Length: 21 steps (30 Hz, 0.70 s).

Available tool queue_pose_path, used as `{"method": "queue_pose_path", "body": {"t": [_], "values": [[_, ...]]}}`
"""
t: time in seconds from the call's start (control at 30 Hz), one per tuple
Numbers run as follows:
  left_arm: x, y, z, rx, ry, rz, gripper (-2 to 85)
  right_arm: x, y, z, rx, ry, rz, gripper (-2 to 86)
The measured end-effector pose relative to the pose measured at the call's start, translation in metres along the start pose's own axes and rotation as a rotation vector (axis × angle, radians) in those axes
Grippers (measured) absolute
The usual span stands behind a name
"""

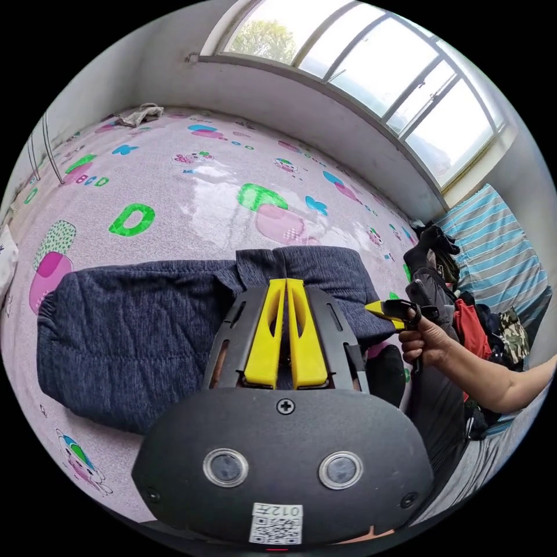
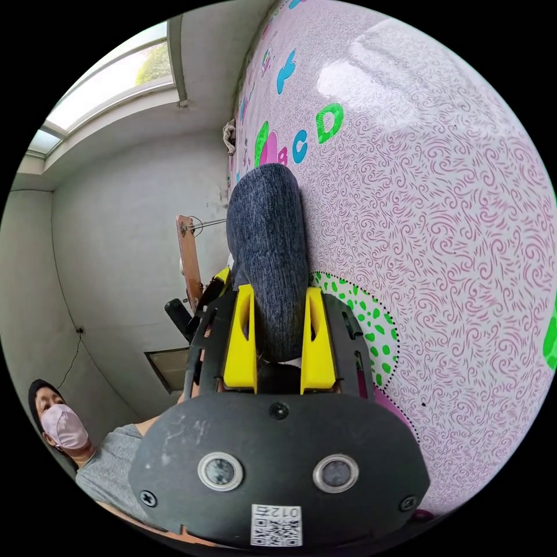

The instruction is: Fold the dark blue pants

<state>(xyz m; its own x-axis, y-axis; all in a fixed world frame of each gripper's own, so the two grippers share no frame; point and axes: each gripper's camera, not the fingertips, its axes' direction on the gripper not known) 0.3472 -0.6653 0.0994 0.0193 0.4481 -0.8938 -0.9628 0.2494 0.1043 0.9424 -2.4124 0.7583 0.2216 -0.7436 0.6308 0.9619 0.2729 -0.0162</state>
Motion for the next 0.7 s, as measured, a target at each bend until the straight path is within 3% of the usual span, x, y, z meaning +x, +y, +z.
{"method": "queue_pose_path", "body": {"t": [0.07,0.17,0.3,0.5,0.7], "values": [[0.002,-0.001,-0.004,0.002,-0.05,-0.016,0.5,-0.001,-0.008,0.003,-0.004,0.005,-0.002,12.0],[0.0,0.002,0.032,-0.163,-0.1,-0.031,0.6,-0.004,-0.015,0.009,0.005,0.015,-0.005,12.0],[-0.01,0.005,0.033,-0.115,-0.066,-0.125,0.6,-0.028,-0.021,0.013,0.037,0.038,-0.036,11.8],[0.023,-0.022,0.047,-0.182,0.001,-0.064,0.6,-0.094,-0.031,-0.019,0.089,0.091,-0.104,11.5],[0.099,-0.05,0.084,-0.242,0.105,0.043,0.6,-0.184,-0.024,-0.058,0.176,0.328,-0.155,11.5]]}}
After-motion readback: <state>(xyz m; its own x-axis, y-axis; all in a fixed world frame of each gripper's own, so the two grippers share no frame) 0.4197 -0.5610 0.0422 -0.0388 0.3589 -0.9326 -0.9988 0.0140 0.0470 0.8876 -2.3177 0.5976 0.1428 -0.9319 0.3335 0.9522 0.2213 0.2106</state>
